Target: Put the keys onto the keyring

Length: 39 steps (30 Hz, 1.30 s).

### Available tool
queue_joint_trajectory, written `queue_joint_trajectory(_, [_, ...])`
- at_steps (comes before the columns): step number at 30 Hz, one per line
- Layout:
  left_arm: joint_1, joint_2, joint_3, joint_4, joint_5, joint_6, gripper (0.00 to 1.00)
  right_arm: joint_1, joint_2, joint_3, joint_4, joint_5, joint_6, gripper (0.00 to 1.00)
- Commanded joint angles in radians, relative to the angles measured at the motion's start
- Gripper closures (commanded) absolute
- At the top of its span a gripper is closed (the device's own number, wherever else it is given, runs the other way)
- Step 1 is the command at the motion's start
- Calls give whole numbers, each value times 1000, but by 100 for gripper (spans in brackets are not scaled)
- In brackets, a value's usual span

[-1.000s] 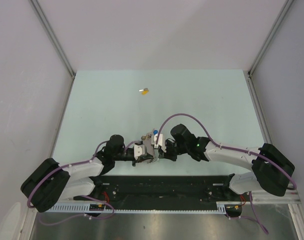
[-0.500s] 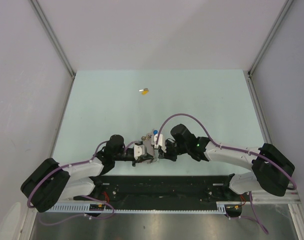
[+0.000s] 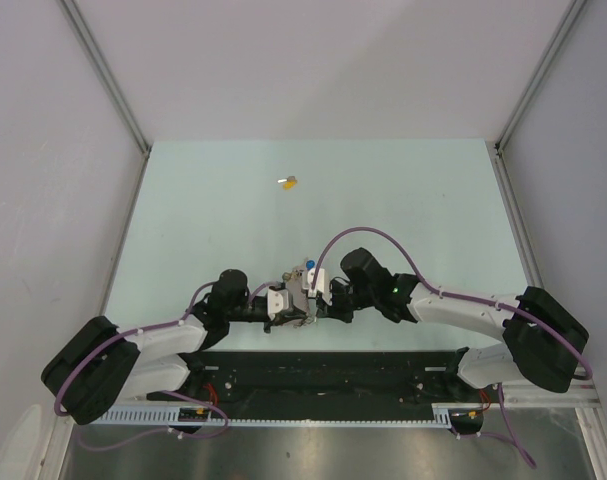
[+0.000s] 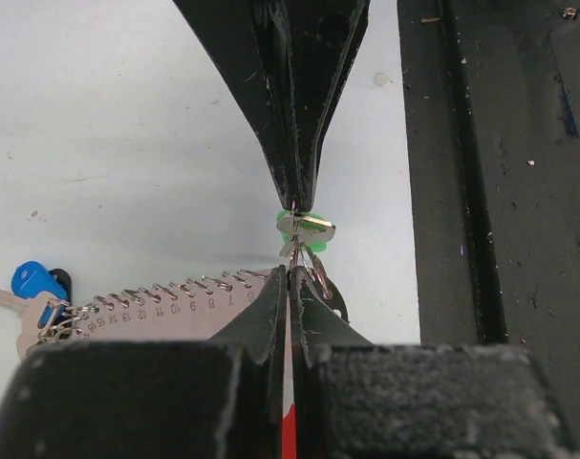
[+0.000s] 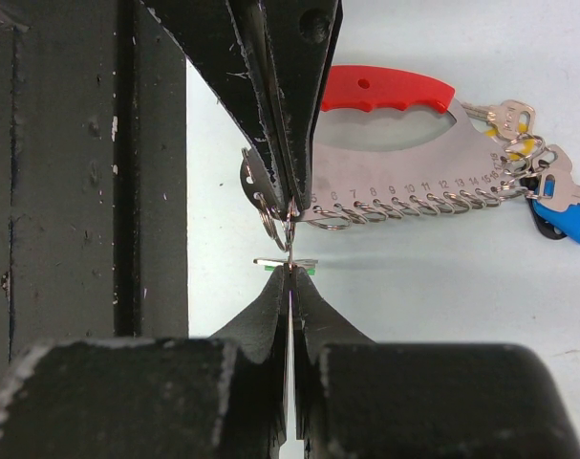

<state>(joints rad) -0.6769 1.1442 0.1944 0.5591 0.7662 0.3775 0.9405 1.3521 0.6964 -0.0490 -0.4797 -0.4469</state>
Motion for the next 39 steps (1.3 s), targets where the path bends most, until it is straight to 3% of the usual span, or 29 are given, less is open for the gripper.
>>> queue_joint_trajectory(1, [-4, -17, 36, 32, 38, 20, 99, 3, -19, 43, 15, -22, -15, 100])
queue_joint_trajectory(39, [-4, -17, 33, 58, 59, -2, 100, 23, 33, 71, -6, 0, -30, 100])
